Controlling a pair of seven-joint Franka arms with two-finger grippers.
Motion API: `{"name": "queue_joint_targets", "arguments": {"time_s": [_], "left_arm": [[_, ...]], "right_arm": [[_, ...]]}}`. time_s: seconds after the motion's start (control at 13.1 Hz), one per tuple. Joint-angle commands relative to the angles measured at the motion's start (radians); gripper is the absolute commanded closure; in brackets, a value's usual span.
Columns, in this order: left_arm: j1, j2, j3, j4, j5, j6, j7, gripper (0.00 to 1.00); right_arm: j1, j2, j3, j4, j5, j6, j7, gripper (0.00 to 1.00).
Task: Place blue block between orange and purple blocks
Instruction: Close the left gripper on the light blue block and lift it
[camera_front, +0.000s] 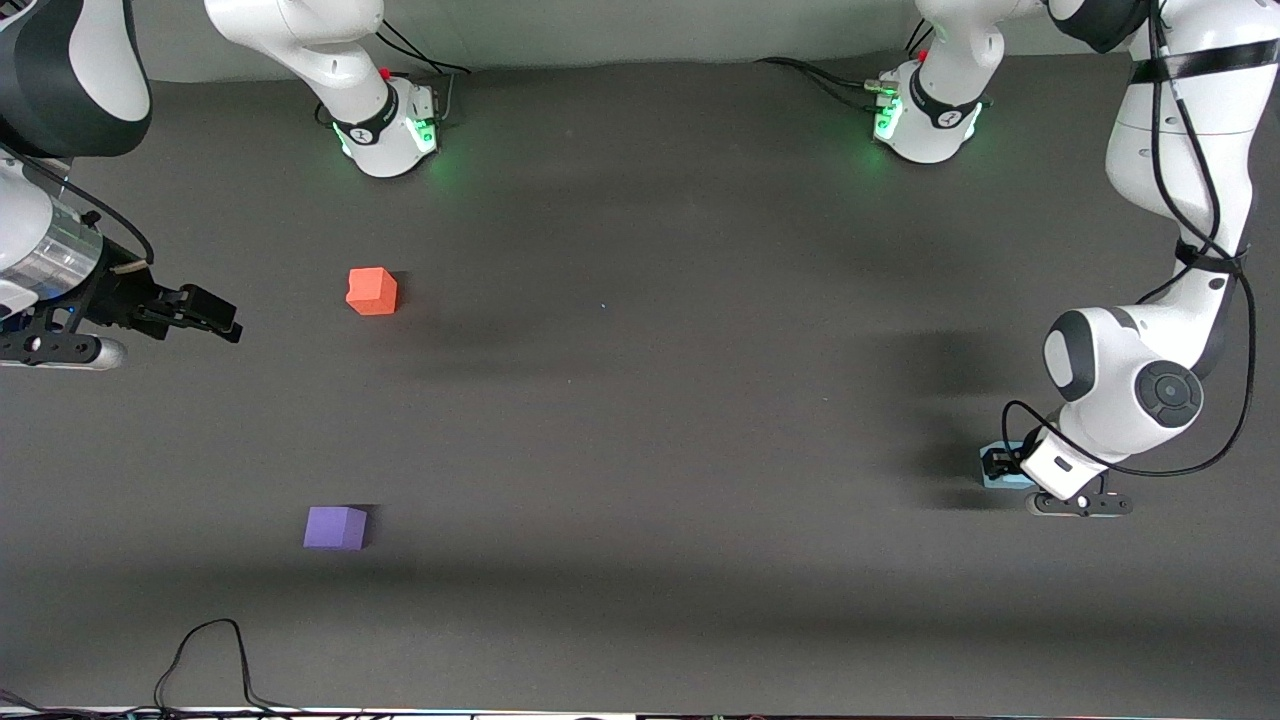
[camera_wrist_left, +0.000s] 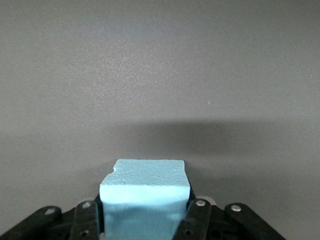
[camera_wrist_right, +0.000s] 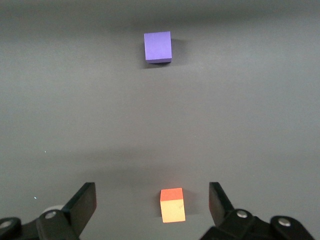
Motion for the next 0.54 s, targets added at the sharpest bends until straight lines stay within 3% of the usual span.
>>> {"name": "queue_joint_targets", "arguments": {"time_s": [0.0, 0.23, 0.46], "left_arm": [[0.005, -0.037, -0.004, -0.011, 0.010, -0.011, 0.012, 0.59], [0.007, -0.156, -0.002, 0.020, 0.010, -0.248, 0.013, 0.59], [-0.006, -0.247, -0.008, 0.113, 0.008, -0.524, -0.005, 0.59]], "right_arm": [[0.000, -0.007, -0.006, -0.007, 0.016, 0.006, -0.023, 0.00], [0.000, -0.008, -0.007, -0.007, 0.016, 0.006, -0.025, 0.00], [-0.001, -0.008, -0.007, -0.007, 0.016, 0.006, -0.025, 0.00]]}}
